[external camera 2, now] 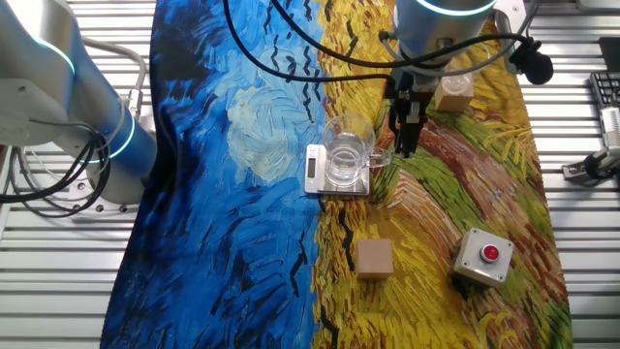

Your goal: Pour the water from one cup into another empty cup

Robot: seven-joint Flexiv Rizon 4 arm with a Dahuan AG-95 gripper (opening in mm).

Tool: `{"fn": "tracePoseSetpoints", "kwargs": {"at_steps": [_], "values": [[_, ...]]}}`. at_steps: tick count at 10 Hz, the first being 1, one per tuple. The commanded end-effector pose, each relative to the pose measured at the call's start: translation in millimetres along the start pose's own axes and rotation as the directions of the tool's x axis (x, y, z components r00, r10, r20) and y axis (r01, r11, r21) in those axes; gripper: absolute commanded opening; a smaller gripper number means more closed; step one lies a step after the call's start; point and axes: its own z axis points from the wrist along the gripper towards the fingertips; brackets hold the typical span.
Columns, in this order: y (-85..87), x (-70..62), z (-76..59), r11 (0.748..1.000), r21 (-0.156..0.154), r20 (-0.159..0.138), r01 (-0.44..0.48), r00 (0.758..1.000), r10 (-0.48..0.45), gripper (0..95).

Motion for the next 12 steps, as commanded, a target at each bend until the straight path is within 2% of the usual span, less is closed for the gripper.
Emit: {"fn": "tracePoseSetpoints", "kwargs": {"at_steps": [1,2,3,4,12], "values": [[0.0,0.2,0.0,1.0,0.0,0.0,0.0,1.0,0.0,0.0],[0.1,0.3,-0.4,0.987,0.076,-0.011,-0.144,0.989,0.145,0.0],[0.2,0.5,-0.9,0.987,0.063,-0.013,-0.148,0.989,0.149,0.0],[0.2,0.7,-1.4,0.986,0.085,-0.015,-0.141,0.99,0.142,0.0],[0.1,1.4,-3.3,0.985,0.08,-0.011,-0.156,0.988,0.157,0.0]]}}
